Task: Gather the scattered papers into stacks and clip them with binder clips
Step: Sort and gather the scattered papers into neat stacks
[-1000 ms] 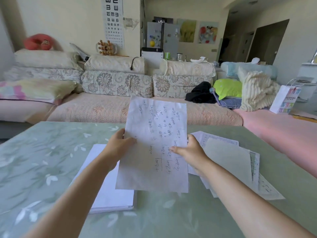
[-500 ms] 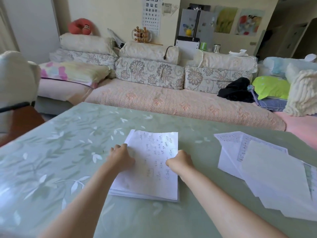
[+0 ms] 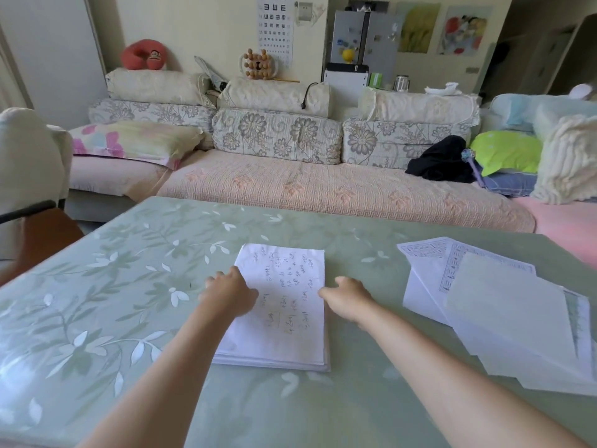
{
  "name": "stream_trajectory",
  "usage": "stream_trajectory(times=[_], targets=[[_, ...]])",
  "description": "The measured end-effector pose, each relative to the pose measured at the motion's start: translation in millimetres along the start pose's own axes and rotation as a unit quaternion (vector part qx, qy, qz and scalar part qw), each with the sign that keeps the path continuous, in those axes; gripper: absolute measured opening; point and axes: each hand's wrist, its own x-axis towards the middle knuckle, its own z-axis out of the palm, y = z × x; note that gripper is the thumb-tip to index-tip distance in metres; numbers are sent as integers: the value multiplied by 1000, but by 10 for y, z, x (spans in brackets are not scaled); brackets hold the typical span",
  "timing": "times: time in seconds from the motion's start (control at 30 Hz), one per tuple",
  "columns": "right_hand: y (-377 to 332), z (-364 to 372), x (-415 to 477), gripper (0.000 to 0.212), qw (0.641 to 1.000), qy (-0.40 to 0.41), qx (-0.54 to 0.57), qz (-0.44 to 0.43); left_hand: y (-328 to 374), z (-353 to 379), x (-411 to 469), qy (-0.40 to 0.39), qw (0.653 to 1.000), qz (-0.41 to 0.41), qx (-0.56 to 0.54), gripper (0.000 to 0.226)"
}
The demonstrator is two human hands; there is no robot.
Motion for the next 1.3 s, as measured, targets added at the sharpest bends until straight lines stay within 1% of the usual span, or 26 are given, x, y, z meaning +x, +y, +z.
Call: stream_trajectory(times=[0.03, 0.07, 0.1, 0.17, 0.23, 0.3, 0.4, 0.5, 0.57, 0.6, 0.67, 0.73, 0.8, 0.83, 0.93, 1.03, 1.1, 1.2, 1.3], targets=[[55, -106, -16, 56, 1000, 7, -1, -9, 89, -14, -30, 20, 1000, 15, 1, 60], [126, -230, -42, 61, 1000, 12, 2, -21, 198, -20, -69, 40, 998, 38, -10, 61], [205, -357, -72, 62, 999, 16, 4, -33, 319, -13, -103, 55, 996, 62, -35, 60], [423, -637, -107, 56, 998, 31, -4, -50, 592, 44, -176, 59, 987, 107, -103, 56], [702, -953, -142, 49, 997, 52, -10, -56, 891, 149, -279, 36, 975, 148, -160, 50], [1035, -1283, -188, 43, 995, 75, -20, -58, 1208, 295, -402, 10, 963, 194, -188, 47], [1612, -1730, -249, 40, 992, 105, -53, -40, 1729, 548, -571, -18, 954, 252, -160, 47], [2165, -2018, -280, 36, 984, 139, -114, -18, 2278, 825, -654, -64, 949, 286, -117, 51], [2464, -2118, -270, 38, 976, 168, -142, 0, 2625, 974, -677, -90, 946, 299, -89, 53], [2591, -2162, -249, 42, 971, 181, -153, 10, 2796, 1045, -684, -100, 945, 303, -74, 54], [2795, -2259, -184, 59, 962, 202, -181, 38, 3110, 1169, -690, -114, 944, 305, -50, 56], [2959, -2367, -121, 77, 953, 210, -199, 88, 3382, 1291, -672, -119, 946, 300, -34, 59], [3102, -2447, -92, 87, 951, 200, -194, 132, 3606, 1412, -625, -118, 949, 294, -10, 64], [3160, -2465, -94, 88, 954, 187, -190, 139, 3702, 1469, -601, -120, 950, 287, 7, 67], [3265, -2432, -107, 82, 955, 159, -221, 119, 3947, 1622, -584, -111, 958, 256, 62, 70], [3277, -2418, -93, 70, 957, 150, -232, 87, 4098, 1696, -609, -86, 971, 219, 42, 66], [3297, -2453, -112, 65, 960, 145, -230, 70, 4154, 1680, -595, -91, 979, 179, 21, 65], [3359, -2509, -178, 57, 970, 146, -185, 49, 4145, 1589, -552, -126, 986, 107, -21, 69], [3397, -2526, -241, 47, 979, 146, -138, 20, 4064, 1544, -509, -142, 983, 114, -29, 55]])
